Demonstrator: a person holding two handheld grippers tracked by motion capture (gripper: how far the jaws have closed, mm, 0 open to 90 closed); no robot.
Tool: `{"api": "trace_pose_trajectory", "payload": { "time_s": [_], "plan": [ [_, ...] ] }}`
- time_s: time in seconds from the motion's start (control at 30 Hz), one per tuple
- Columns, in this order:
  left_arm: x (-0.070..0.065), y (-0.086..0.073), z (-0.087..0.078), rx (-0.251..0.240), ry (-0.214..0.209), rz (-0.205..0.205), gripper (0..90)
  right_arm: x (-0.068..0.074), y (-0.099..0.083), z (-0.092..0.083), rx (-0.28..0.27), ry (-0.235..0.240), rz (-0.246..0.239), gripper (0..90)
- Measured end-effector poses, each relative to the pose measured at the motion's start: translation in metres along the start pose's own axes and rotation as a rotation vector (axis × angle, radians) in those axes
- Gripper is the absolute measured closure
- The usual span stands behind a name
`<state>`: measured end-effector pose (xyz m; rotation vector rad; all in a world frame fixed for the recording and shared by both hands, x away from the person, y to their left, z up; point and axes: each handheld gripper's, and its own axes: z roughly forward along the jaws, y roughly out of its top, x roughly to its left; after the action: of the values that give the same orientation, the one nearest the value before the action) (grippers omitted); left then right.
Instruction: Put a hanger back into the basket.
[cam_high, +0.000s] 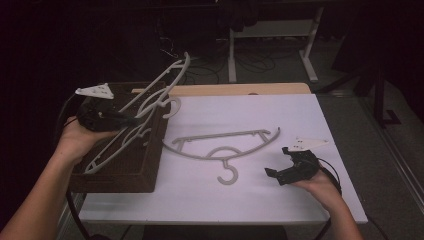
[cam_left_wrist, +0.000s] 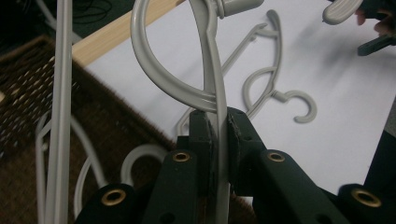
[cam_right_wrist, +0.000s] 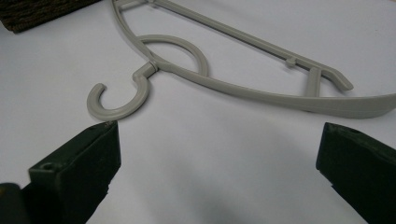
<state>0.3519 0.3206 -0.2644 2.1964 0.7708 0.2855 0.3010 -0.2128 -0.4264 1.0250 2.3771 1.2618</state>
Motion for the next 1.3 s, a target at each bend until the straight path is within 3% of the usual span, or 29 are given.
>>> {"api": "trace_pose_trajectory", "payload": {
  "time_s": [0.57, 0.87, 1.13, 1.3],
  "plan": [
    [0.035, -0.066, -0.013, 0.07, 0.031, -0.12, 82.3, -0.001, 0.0, 0.001, 0.004, -0.004, -0.001, 0.0],
    [0.044, -0.08, -0.012, 0.117, 0.041, -0.141, 82.3, -0.001, 0.0, 0.001, 0.005, -0.005, 0.003, 0.0],
    [0.051, -0.086, -0.001, 0.158, 0.035, -0.152, 82.2, 0.0, 0.0, 0.002, 0.006, -0.006, 0.003, 0.0],
    [0.06, -0.094, 0.006, 0.163, 0.01, -0.154, 82.1, -0.001, 0.0, 0.001, 0.002, -0.006, 0.003, 0.0]
  ]
}}
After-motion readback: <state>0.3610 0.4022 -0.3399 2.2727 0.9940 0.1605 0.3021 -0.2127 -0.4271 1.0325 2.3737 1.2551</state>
